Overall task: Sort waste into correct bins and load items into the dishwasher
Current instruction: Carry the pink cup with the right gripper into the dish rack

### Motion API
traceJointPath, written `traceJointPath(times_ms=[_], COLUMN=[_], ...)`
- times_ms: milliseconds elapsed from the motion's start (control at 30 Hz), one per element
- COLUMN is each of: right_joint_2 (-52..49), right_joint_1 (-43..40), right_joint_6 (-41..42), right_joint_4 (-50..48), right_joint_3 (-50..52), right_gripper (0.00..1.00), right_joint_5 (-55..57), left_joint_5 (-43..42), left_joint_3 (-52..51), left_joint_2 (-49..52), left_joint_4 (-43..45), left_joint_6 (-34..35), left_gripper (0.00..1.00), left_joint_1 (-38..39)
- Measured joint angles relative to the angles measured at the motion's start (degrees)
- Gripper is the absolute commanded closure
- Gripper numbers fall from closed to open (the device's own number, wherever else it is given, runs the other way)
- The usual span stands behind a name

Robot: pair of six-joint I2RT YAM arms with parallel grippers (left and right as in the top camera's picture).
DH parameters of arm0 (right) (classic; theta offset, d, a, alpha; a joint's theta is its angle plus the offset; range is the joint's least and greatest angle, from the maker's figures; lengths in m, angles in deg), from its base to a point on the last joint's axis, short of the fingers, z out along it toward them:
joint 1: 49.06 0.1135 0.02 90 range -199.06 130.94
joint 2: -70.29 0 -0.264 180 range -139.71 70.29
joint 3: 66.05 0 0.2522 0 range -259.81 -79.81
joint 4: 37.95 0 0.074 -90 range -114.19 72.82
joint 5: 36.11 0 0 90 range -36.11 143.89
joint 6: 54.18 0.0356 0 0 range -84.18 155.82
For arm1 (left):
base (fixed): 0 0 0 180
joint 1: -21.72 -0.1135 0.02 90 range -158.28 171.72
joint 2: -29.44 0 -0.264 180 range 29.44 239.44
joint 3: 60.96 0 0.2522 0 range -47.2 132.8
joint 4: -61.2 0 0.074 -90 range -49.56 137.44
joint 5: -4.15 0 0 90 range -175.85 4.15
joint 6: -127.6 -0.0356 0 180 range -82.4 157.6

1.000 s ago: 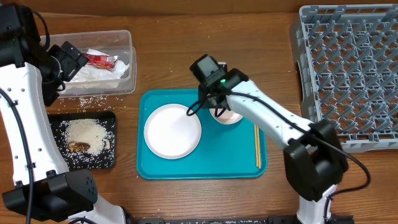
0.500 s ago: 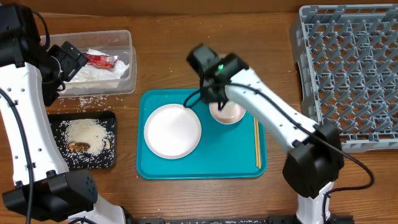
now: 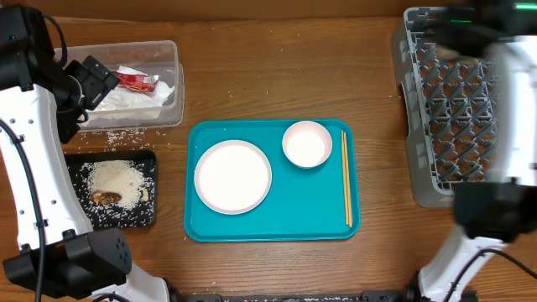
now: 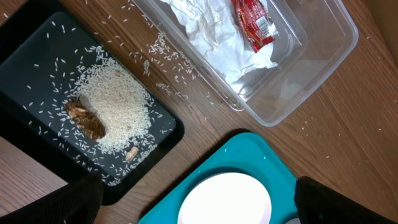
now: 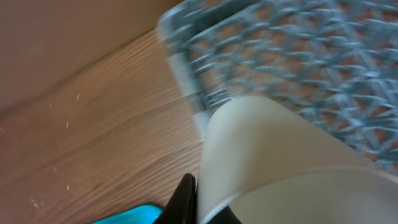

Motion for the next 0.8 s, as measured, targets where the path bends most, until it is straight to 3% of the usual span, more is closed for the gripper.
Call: traceJointPath(times_ms=[67, 333, 800], right_joint_2=[-1.0, -8.9, -26.1], right_joint_1=[-12.2, -33.0, -34.9], right_joint_6=[-4.8, -13.0, -8.1], right_joint_4=[-0.3, -13.5, -37.8], right_joint_3=[0.0, -0.1, 0.0], right_gripper=[0.96, 0.96, 0.96], right_joint_5=[-11.8, -42.9, -55.9], left_joint_5=[0.0, 0.0, 0.0], left_joint_3=[0.0, 0.0, 0.0], left_joint_2=[0.0, 0.0, 0.0], left_joint_4=[0.0, 0.0, 0.0], left_joint_6=[0.0, 0.0, 0.0], left_gripper=[0.00, 0.00, 0.00], left_joint_1=[0.0, 0.0, 0.0])
